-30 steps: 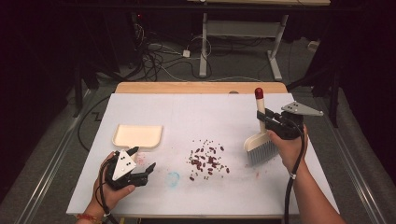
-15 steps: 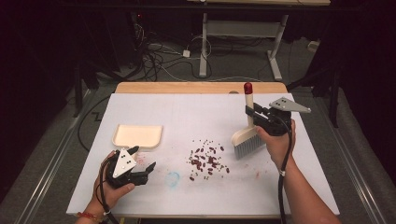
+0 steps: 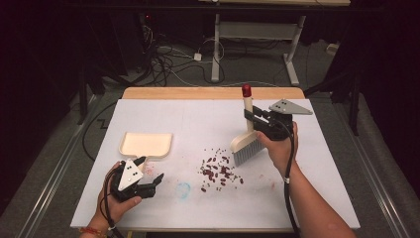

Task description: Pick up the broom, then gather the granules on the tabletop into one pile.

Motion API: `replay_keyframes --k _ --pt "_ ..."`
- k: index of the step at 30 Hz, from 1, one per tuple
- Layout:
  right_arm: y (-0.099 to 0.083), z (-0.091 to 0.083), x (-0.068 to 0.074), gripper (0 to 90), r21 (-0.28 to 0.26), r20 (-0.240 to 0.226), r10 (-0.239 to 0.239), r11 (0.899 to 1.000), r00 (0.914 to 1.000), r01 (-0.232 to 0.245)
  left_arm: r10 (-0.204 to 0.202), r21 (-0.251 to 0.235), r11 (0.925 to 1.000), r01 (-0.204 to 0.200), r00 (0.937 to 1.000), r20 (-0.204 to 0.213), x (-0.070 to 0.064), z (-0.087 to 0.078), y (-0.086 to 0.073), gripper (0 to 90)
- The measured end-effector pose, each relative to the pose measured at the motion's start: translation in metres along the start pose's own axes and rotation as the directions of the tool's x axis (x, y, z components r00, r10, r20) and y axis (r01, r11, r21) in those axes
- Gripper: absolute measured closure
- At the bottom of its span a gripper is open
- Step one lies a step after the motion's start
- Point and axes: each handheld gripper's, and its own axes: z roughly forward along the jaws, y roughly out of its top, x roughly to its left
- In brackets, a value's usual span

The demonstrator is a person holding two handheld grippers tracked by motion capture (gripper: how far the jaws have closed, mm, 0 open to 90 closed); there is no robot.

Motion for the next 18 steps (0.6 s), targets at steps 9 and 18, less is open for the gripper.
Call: replay_keyframes --k 9,18 --pt "0.02 0.036 0.024 70.3 -0.023 -0.079 -0.003 1.0 0.9969 0.001 -0.003 -0.004 1.0 0.003 0.9999 -0.014 0.002 -0.005 -0.003 19.8" --pt "0.024 0.1 0.046 70.3 -0.02 -0.095 -0.041 0.999 0.9946 0.039 -0.01 -0.007 0.9999 0.01 0.9999 -0.007 0.004 -0.006 -0.004 19.8"
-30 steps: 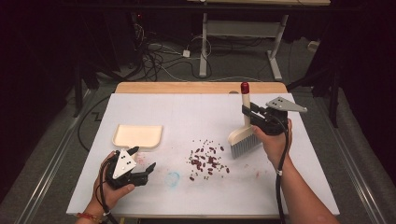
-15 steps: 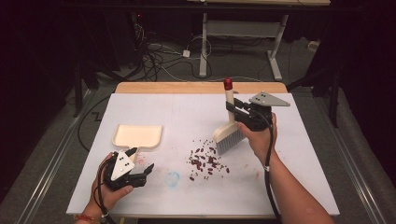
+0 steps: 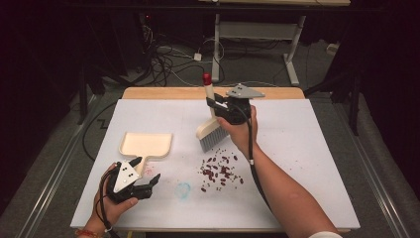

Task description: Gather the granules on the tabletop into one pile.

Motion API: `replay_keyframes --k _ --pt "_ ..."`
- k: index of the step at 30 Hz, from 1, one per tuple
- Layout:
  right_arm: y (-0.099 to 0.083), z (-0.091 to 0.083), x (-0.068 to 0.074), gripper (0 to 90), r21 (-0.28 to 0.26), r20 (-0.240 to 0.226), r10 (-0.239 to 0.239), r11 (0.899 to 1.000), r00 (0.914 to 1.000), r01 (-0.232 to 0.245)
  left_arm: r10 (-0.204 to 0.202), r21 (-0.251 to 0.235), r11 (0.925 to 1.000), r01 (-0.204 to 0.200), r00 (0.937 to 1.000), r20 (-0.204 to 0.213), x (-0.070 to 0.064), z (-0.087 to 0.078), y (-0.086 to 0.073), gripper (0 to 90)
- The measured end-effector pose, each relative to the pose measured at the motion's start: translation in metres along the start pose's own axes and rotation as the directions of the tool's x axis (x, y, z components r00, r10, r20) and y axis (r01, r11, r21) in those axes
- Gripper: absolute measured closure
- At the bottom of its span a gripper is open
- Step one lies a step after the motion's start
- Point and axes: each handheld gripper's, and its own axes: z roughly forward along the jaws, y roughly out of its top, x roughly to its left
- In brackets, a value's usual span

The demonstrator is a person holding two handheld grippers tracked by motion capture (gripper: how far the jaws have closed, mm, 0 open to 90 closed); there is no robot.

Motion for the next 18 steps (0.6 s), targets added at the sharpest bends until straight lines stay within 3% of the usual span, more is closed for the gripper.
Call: replay_keyframes --k 6,9,13,18 --pt "-0.006 0.028 0.006 70.3 0.001 0.021 0.005 1.0 0.9998 -0.005 0.011 0.001 0.9999 -0.011 0.9998 0.016 -0.001 0.001 0.0 19.8" --pt "-0.015 0.042 0.011 70.3 0.006 0.055 -0.006 1.0 0.9985 0.006 0.033 -0.008 0.9994 -0.032 0.9993 0.02 -0.001 0.002 0.001 19.8" --pt "-0.02 0.042 0.017 70.4 -0.02 0.051 -0.007 1.0 0.9987 0.008 0.038 -0.01 0.9992 -0.038 0.9991 0.022 -0.001 0.003 0.002 19.8" --pt "-0.025 0.022 0.026 70.4 -0.034 0.023 -0.017 0.999 0.9996 0.018 0.051 0.002 0.9987 -0.051 0.9981 0.033 -0.003 0.004 0.002 19.8"
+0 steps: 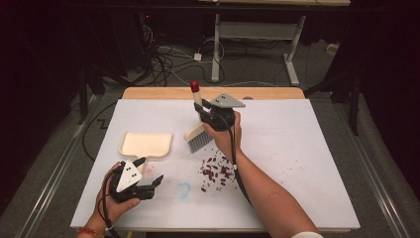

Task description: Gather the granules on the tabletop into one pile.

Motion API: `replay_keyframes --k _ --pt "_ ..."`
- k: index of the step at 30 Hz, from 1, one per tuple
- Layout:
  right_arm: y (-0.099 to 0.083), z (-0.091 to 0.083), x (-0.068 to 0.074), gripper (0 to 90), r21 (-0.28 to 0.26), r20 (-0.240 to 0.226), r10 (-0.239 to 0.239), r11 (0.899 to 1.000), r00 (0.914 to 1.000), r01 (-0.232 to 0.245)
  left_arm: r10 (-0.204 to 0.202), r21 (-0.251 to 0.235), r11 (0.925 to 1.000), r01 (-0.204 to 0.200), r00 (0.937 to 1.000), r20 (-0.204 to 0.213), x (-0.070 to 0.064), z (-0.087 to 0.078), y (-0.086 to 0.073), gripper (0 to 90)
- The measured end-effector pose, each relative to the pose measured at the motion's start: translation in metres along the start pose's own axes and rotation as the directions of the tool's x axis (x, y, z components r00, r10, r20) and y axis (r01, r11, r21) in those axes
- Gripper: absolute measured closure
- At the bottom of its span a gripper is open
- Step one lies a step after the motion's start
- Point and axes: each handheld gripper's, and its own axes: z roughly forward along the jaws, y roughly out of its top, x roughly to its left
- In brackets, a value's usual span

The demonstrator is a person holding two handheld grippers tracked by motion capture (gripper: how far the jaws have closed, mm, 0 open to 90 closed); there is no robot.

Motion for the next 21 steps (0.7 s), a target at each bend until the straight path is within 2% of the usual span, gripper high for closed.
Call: replay_keyframes --k 1,7,12,19,21 --pt "-0.001 -0.006 0.001 70.4 -0.003 0.005 -0.014 1.0 0.9999 0.014 0.009 0.007 0.9999 -0.009 1.0 0.003 -0.002 0.0 0.0 19.8" --pt "-0.011 -0.04 0.0 70.4 -0.033 0.004 0.001 0.999 1.0 -0.001 0.014 0.024 0.9996 -0.014 0.9998 0.01 -0.005 0.002 0.001 19.8" --pt "-0.015 -0.063 0.0 70.4 -0.019 0.002 -0.003 1.0 1.0 0.003 0.024 0.024 0.9994 -0.025 0.9994 0.025 -0.008 0.004 0.003 19.8" --pt "-0.018 -0.085 0.001 70.4 -0.008 -0.002 -0.024 1.0 0.9997 0.024 0.032 0.037 0.9988 -0.033 0.9992 0.025 -0.011 0.006 0.005 19.8" --pt "-0.018 -0.089 0.002 70.4 -0.006 -0.009 -0.016 1.0 0.9998 0.015 0.033 0.039 0.9987 -0.034 0.9991 0.026 -0.011 0.007 0.005 19.8"
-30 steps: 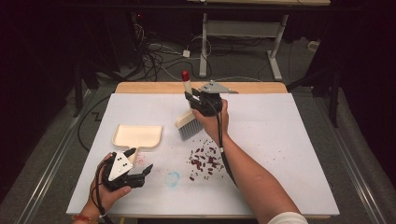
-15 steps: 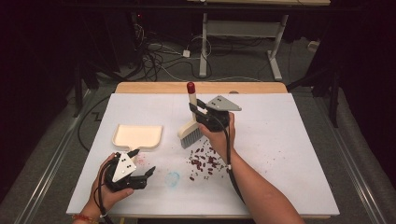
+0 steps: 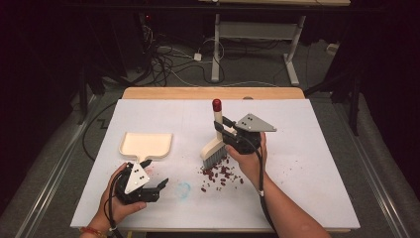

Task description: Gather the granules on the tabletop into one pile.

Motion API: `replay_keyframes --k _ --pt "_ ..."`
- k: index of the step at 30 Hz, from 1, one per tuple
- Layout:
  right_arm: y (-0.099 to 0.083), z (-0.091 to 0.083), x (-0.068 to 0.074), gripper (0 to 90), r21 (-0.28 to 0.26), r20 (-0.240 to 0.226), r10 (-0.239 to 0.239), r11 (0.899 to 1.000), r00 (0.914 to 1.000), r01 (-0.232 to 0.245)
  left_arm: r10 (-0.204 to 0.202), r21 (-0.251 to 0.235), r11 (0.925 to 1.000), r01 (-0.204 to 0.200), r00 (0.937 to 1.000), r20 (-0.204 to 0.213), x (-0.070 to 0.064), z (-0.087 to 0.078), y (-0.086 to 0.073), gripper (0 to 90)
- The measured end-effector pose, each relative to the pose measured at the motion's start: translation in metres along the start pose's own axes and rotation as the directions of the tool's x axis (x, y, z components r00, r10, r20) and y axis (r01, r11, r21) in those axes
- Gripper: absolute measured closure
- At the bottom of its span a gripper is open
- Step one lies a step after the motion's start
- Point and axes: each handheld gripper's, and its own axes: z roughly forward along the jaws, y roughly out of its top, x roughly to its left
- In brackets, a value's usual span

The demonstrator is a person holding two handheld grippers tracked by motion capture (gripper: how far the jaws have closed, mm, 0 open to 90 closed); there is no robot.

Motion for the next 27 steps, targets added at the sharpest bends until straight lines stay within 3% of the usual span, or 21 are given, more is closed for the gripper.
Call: replay_keyframes --k 6,9,12,15,19,20,21,22,23,24,25,26,27 --pt "0.009 -0.003 0.004 70.4 -0.028 -0.014 -0.002 1.0 0.9999 0.001 0.005 0.01 0.9999 -0.005 1.0 -0.001 0.0 0.001 0.0 19.8" --pt "0.016 -0.002 0.009 70.4 -0.038 -0.054 0.001 0.999 0.9986 -0.003 0.004 0.007 1.0 -0.004 1.0 -0.004 0.001 0.0 0.0 19.8" --pt "0.022 0.0 0.017 70.4 -0.051 -0.124 0.004 0.999 0.9923 -0.01 -0.009 -0.004 1.0 0.009 0.9999 -0.007 0.003 -0.002 -0.001 19.8" --pt "0.024 0.006 0.025 70.4 -0.067 -0.211 -0.002 0.998 0.9774 -0.013 -0.02 -0.018 0.9996 0.02 0.9997 -0.013 0.006 -0.007 -0.002 19.8" --pt "0.021 0.017 0.038 70.4 -0.065 -0.306 -0.036 0.998 0.9515 0.017 -0.029 -0.037 0.9989 0.028 0.9994 -0.018 0.009 -0.011 -0.004 19.8" --pt "0.021 0.017 0.038 70.4 -0.065 -0.306 -0.036 0.998 0.9515 0.017 -0.032 -0.04 0.9987 0.032 0.9994 -0.015 0.01 -0.011 -0.005 19.8" --pt "0.017 0.023 0.041 70.4 -0.056 -0.341 -0.038 0.998 0.9394 0.02 -0.037 -0.044 0.9984 0.036 0.9993 -0.008 0.01 -0.011 -0.005 19.8" --pt "0.015 0.027 0.041 70.4 -0.054 -0.359 -0.034 0.998 0.9327 0.015 -0.03 -0.042 0.9987 0.03 0.9996 -0.001 0.009 -0.011 -0.005 19.8" --pt "0.015 0.027 0.041 70.4 -0.054 -0.359 -0.034 0.998 0.9327 0.015 -0.03 -0.042 0.9987 0.03 0.9996 -0.001 0.009 -0.011 -0.005 19.8" --pt "0.012 0.032 0.041 70.4 -0.044 -0.388 -0.029 0.999 0.9213 0.013 -0.023 -0.039 0.999 0.023 0.9997 0.001 0.007 -0.011 -0.005 19.8" --pt "0.01 0.035 0.041 70.4 -0.04 -0.4 -0.032 0.999 0.9158 0.018 -0.023 -0.039 0.999 0.023 0.9997 0.001 0.007 -0.011 -0.005 19.8" --pt "0.01 0.035 0.041 70.4 -0.04 -0.4 -0.032 0.999 0.9158 0.018 -0.023 -0.04 0.9989 0.023 0.9997 0.002 0.007 -0.012 -0.005 19.8" --pt "0.005 0.038 0.04 70.3 -0.034 -0.422 -0.048 0.999 0.9052 0.037 -0.032 -0.038 0.9987 0.033 0.9994 0.008 0.006 -0.012 -0.006 19.8"
